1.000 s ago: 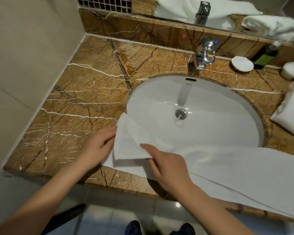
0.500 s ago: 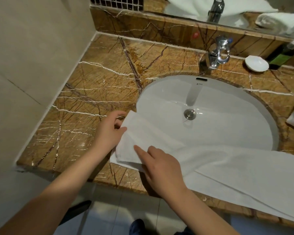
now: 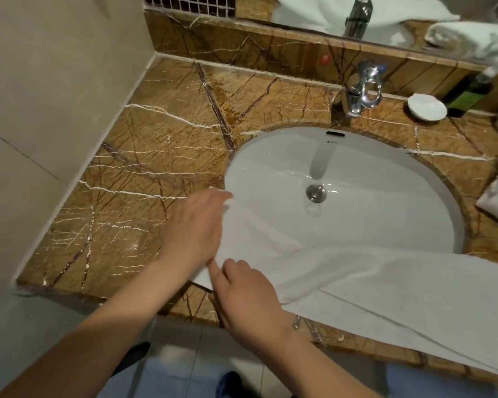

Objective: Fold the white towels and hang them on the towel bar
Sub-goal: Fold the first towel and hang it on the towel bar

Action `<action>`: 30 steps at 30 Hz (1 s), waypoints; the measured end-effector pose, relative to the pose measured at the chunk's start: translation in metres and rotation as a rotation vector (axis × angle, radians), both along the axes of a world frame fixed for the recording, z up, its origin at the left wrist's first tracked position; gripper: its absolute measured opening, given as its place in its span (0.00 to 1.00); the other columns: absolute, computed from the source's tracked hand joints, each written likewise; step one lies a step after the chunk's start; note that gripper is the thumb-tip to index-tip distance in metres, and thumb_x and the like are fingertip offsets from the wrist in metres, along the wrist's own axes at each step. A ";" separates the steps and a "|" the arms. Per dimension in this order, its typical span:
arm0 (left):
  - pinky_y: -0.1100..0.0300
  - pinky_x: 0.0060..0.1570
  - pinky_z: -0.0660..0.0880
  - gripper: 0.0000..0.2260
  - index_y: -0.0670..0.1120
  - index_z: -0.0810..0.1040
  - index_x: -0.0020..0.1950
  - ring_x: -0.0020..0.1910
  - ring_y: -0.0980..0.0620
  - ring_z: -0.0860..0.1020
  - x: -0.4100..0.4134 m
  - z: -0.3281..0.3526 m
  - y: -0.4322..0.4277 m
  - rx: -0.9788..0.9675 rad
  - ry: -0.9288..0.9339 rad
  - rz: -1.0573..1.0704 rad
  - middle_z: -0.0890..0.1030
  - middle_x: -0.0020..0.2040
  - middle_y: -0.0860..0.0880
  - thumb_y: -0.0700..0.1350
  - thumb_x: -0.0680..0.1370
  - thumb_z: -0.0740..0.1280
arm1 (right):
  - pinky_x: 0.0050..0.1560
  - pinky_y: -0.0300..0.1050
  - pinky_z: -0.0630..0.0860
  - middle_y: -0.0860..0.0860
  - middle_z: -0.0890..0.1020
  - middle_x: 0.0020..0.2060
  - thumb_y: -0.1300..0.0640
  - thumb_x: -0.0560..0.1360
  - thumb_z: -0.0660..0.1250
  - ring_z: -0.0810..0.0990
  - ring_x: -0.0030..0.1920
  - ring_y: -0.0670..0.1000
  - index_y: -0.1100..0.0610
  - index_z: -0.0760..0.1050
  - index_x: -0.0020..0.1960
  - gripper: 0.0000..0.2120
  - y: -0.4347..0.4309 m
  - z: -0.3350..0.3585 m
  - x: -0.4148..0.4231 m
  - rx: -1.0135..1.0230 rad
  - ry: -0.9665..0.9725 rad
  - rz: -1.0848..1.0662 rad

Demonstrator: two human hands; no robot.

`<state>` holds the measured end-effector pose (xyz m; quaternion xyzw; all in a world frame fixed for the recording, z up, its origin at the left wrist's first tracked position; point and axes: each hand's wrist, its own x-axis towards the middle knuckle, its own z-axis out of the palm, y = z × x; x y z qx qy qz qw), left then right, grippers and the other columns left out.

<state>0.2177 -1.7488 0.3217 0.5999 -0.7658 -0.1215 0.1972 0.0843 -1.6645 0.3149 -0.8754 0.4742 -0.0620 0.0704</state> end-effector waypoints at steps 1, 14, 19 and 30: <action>0.51 0.69 0.62 0.18 0.50 0.69 0.70 0.70 0.49 0.66 -0.009 0.000 -0.001 0.043 -0.033 -0.112 0.71 0.69 0.49 0.42 0.79 0.60 | 0.34 0.44 0.65 0.52 0.76 0.42 0.54 0.70 0.68 0.74 0.40 0.53 0.57 0.75 0.60 0.20 0.001 0.003 -0.004 0.065 -0.091 0.009; 0.50 0.75 0.41 0.27 0.58 0.45 0.77 0.77 0.53 0.41 0.001 -0.030 0.023 0.176 -0.359 -0.128 0.45 0.78 0.53 0.61 0.78 0.37 | 0.74 0.51 0.55 0.56 0.60 0.75 0.42 0.78 0.49 0.58 0.75 0.56 0.60 0.52 0.77 0.34 0.042 -0.021 -0.120 0.157 -0.114 -0.647; 0.50 0.75 0.40 0.26 0.55 0.51 0.77 0.77 0.51 0.44 -0.004 -0.021 0.024 0.165 -0.376 -0.110 0.49 0.78 0.51 0.58 0.79 0.40 | 0.51 0.45 0.74 0.51 0.73 0.54 0.47 0.75 0.61 0.73 0.53 0.51 0.58 0.72 0.59 0.19 0.034 -0.014 -0.133 0.034 -0.320 -0.611; 0.53 0.75 0.39 0.24 0.55 0.56 0.77 0.77 0.54 0.46 -0.051 -0.030 0.018 0.174 -0.347 -0.233 0.53 0.78 0.53 0.57 0.81 0.42 | 0.27 0.46 0.72 0.55 0.80 0.35 0.64 0.69 0.72 0.77 0.32 0.56 0.61 0.79 0.46 0.06 0.022 -0.009 -0.169 -0.243 -0.191 -0.162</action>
